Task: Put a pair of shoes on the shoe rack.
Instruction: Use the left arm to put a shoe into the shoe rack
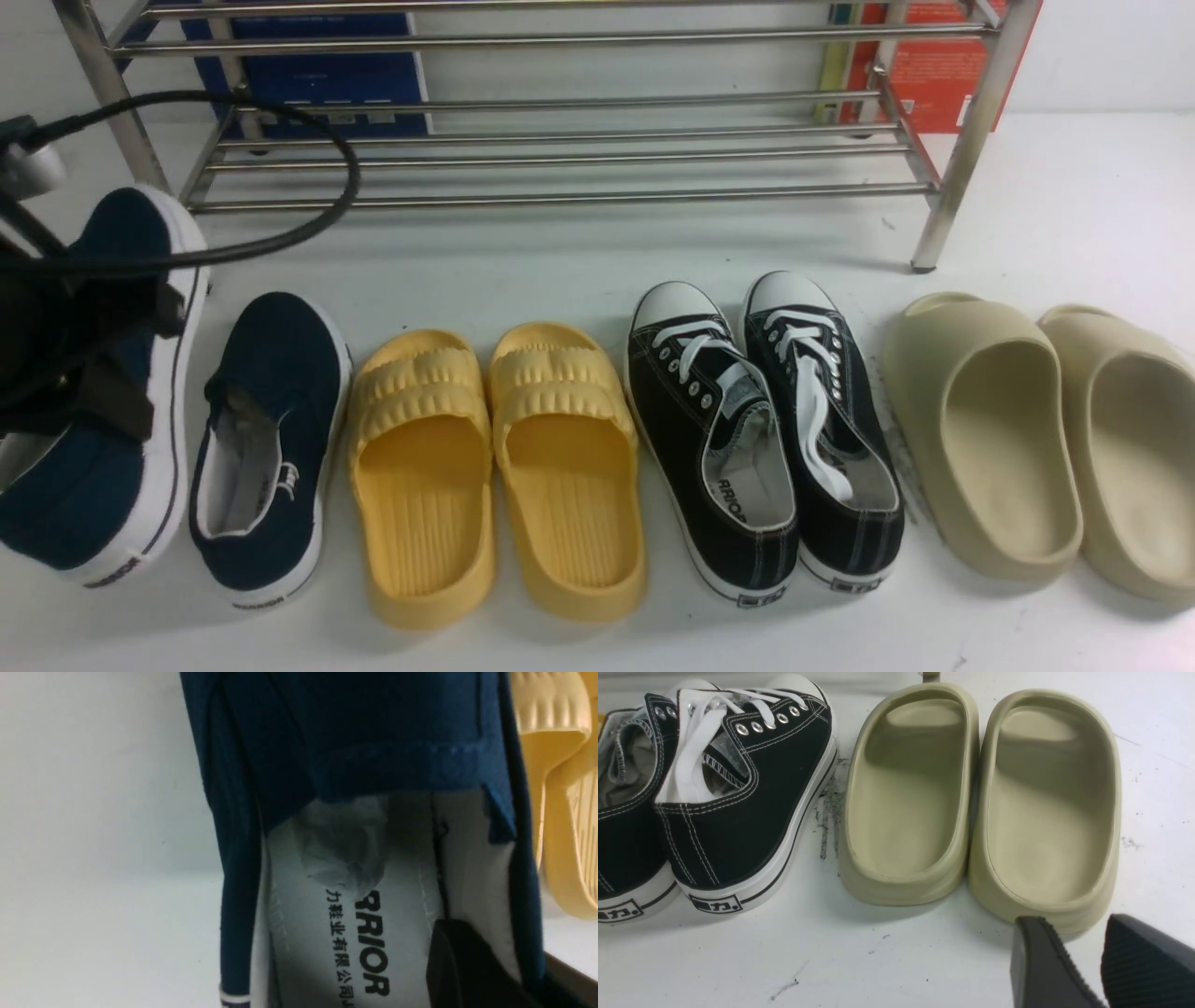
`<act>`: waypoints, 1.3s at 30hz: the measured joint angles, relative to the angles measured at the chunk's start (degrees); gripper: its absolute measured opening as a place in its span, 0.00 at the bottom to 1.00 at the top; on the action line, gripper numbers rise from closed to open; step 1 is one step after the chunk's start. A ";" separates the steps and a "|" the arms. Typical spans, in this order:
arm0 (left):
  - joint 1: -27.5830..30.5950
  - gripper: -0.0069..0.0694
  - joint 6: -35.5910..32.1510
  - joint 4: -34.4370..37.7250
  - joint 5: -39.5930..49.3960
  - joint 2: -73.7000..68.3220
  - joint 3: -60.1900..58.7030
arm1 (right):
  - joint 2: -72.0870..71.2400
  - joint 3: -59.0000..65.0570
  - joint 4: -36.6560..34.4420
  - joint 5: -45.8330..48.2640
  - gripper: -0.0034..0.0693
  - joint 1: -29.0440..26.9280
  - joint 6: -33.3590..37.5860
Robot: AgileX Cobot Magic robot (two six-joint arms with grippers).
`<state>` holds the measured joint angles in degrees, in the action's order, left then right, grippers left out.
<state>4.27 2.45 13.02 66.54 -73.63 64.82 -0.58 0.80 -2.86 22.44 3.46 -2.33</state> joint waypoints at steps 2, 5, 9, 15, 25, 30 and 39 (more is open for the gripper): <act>-2.29 0.09 -0.17 -1.09 0.00 -2.15 1.48 | 0.00 0.00 0.00 0.00 0.38 0.00 0.00; -8.31 0.09 2.20 -5.82 -1.15 -7.36 5.16 | 0.00 0.00 0.00 0.00 0.38 0.00 0.00; -10.30 0.09 4.78 -9.12 -3.11 -12.54 10.37 | 0.00 0.00 0.00 0.00 0.38 0.00 0.00; -10.29 0.09 4.34 -11.87 -6.00 -23.58 22.41 | 0.00 0.00 0.00 0.00 0.38 0.00 0.00; -10.29 0.09 3.85 -17.01 -6.02 -40.96 42.42 | 0.00 0.00 0.00 0.00 0.38 0.00 0.00; -10.29 0.09 3.85 -19.08 -4.91 -48.58 52.42 | 0.00 0.00 0.00 0.00 0.38 0.00 0.00; -10.29 0.09 3.55 -21.76 -3.65 -55.90 61.92 | 0.00 0.00 0.00 0.00 0.38 0.00 0.00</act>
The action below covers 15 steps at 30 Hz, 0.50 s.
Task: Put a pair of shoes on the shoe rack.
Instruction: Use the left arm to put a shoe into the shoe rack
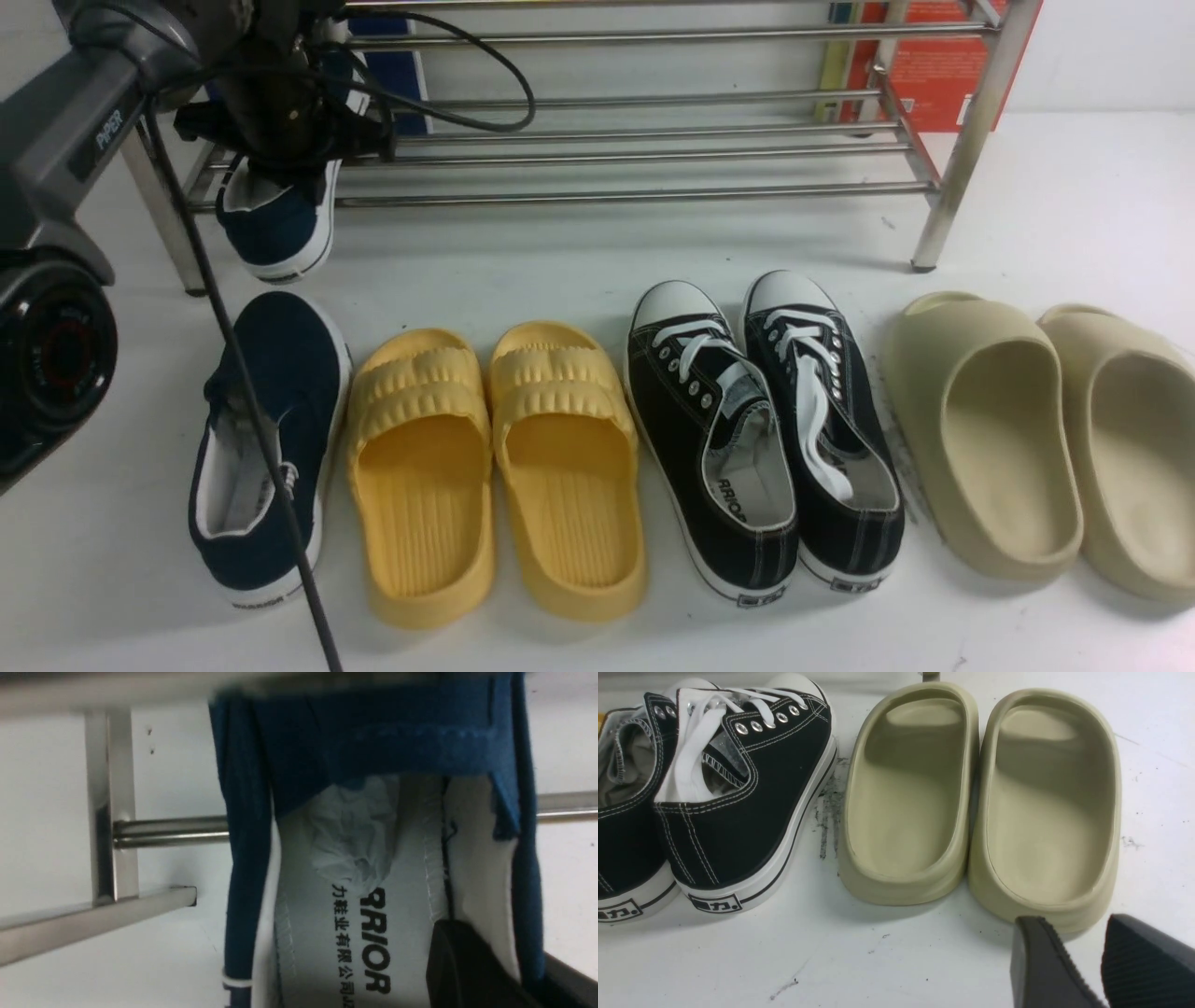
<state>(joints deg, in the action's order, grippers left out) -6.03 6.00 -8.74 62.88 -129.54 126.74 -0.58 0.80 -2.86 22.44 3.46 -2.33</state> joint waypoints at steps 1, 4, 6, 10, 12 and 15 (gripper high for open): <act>0.00 0.09 -0.05 -0.45 -0.12 -0.35 0.20 | 0.00 0.00 0.00 0.00 0.38 0.00 0.00; 0.06 0.09 -0.05 -1.16 -0.76 -0.96 0.53 | 0.00 0.00 0.00 0.00 0.38 0.00 0.00; 0.10 0.09 -0.05 -1.38 -0.81 -1.08 0.59 | 0.00 0.00 0.00 0.00 0.38 0.00 0.00; 0.36 0.09 0.20 -1.52 -1.13 -1.41 0.73 | 0.00 0.00 0.00 0.00 0.38 0.00 0.00; 0.61 0.09 0.20 -1.52 -1.75 -1.48 0.80 | 0.00 0.00 0.00 0.00 0.38 0.00 0.00; 0.77 0.09 0.20 -1.65 -2.45 -1.67 0.80 | 0.00 0.00 0.00 0.00 0.38 0.00 0.00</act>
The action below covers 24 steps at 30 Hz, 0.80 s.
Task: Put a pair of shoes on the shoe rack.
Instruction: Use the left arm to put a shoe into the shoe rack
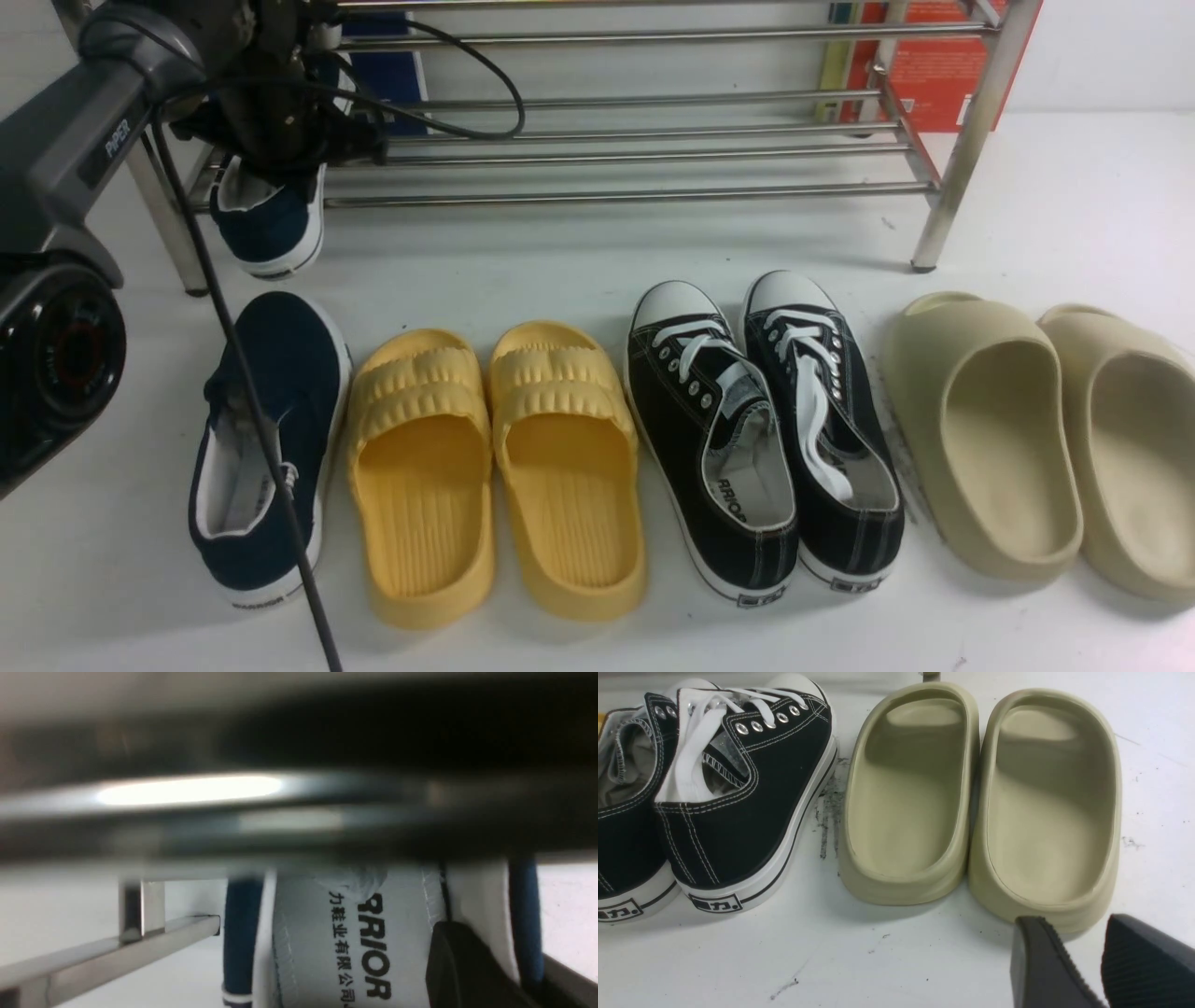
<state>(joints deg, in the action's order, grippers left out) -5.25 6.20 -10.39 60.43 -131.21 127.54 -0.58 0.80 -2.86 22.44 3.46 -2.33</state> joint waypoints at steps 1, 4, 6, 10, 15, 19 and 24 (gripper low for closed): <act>0.00 0.09 0.00 -0.05 0.00 0.00 0.00 | 0.00 0.00 0.00 0.00 0.38 0.00 0.00; 0.07 0.09 0.00 -0.13 -0.30 -0.11 0.00 | 0.00 0.00 0.00 0.00 0.38 0.00 0.00; 0.07 0.11 0.00 -0.18 -0.30 -0.11 0.00 | 0.00 0.00 0.00 0.00 0.38 0.00 0.00; 0.18 0.19 0.00 -0.52 -0.36 0.00 0.40 | 0.00 0.00 0.00 0.00 0.38 0.00 0.00; 0.24 0.37 0.00 -0.76 0.50 1.67 0.50 | 0.00 0.00 0.00 0.00 0.38 0.00 0.00; 0.30 0.49 0.19 0.13 3.01 4.38 0.50 | 0.00 0.00 0.00 0.00 0.38 0.00 0.00; 0.29 0.49 0.18 4.97 9.64 9.26 0.50 | 0.00 0.00 0.00 0.00 0.38 0.00 0.00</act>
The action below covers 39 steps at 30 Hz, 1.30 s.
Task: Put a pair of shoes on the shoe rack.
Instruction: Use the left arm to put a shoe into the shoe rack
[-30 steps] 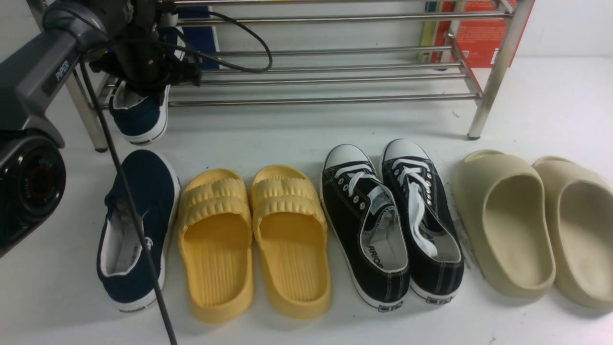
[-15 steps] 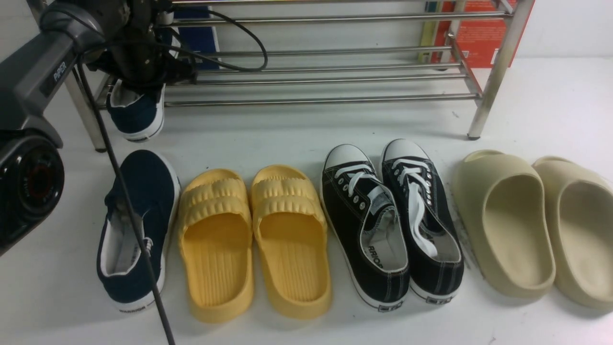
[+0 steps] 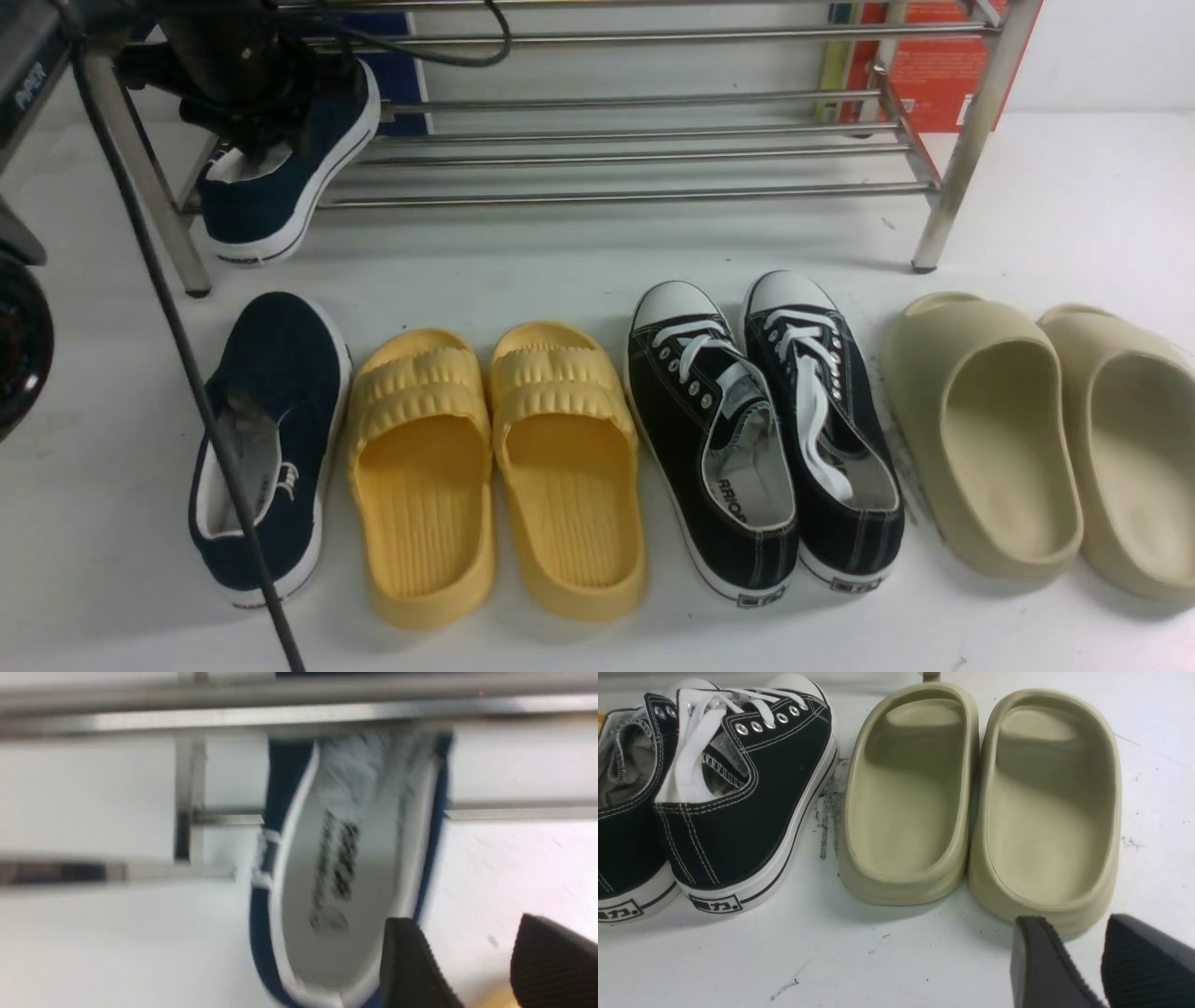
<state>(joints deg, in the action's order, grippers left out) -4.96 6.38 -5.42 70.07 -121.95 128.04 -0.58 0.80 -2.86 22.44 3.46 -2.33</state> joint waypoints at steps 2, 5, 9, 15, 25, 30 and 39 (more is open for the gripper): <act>0.00 0.38 0.87 1.86 1.07 3.07 -0.66 | 0.00 0.00 0.00 0.00 0.38 0.00 0.00; -0.28 0.15 2.18 2.70 1.07 9.34 -6.59 | 0.00 0.00 0.00 0.00 0.38 0.00 0.00; -0.38 0.07 2.30 3.13 1.07 17.77 -18.41 | 0.00 0.00 0.00 0.00 0.38 0.00 0.00; -0.38 0.07 2.63 -2.18 -4.64 23.73 -38.62 | 0.00 0.00 0.00 0.00 0.38 0.00 0.00; -0.38 0.07 3.01 -10.61 -22.62 13.25 -43.82 | 0.00 0.00 0.00 0.00 0.38 0.00 0.00; -0.38 0.07 3.14 -14.15 -29.99 12.01 -43.82 | 0.00 0.00 0.00 0.00 0.38 0.00 0.00; -0.38 0.07 10.57 -20.35 -37.35 12.01 -44.11 | 0.00 0.00 0.00 0.00 0.38 0.00 0.00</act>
<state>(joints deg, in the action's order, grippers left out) -5.34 16.95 -25.77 32.72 -109.94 83.93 -0.58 0.80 -2.86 22.44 3.46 -2.33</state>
